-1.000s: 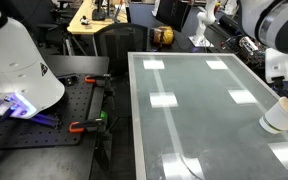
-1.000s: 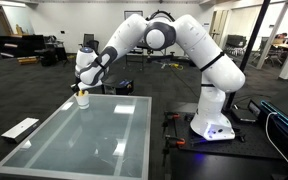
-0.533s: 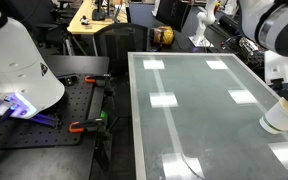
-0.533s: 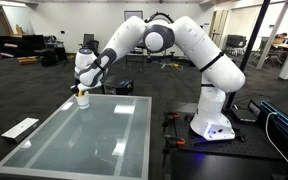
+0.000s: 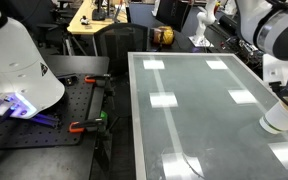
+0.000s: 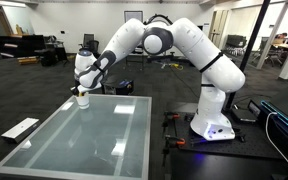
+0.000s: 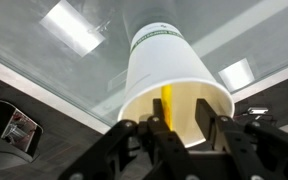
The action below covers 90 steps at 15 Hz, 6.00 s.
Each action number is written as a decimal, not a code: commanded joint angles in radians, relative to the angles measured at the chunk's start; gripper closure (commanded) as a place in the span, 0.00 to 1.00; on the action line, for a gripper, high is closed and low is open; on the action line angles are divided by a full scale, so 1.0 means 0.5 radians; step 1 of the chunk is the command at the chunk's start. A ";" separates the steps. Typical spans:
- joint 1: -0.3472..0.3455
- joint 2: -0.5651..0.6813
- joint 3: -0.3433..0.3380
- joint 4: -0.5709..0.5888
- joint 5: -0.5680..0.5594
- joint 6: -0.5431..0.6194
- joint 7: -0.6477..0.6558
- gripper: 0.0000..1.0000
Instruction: Take the pen out of the cup and put it on the table
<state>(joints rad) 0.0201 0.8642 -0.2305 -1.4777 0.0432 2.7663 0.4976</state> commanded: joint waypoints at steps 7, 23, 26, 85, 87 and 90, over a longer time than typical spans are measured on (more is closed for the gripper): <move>0.025 0.026 -0.056 0.071 -0.001 -0.095 -0.020 0.59; 0.042 0.091 -0.084 0.113 -0.027 -0.049 -0.027 1.00; 0.075 0.058 -0.110 0.067 -0.043 -0.047 -0.016 0.97; -0.224 -1.201 0.665 -1.031 0.251 -0.476 -1.412 0.97; -0.216 -1.183 0.655 -0.992 0.242 -0.623 -1.453 0.97; -0.208 -1.150 0.655 -0.951 0.216 -0.813 -1.576 0.97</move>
<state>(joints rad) -0.0877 0.2732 0.1030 -1.9915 0.1444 2.4559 -0.2160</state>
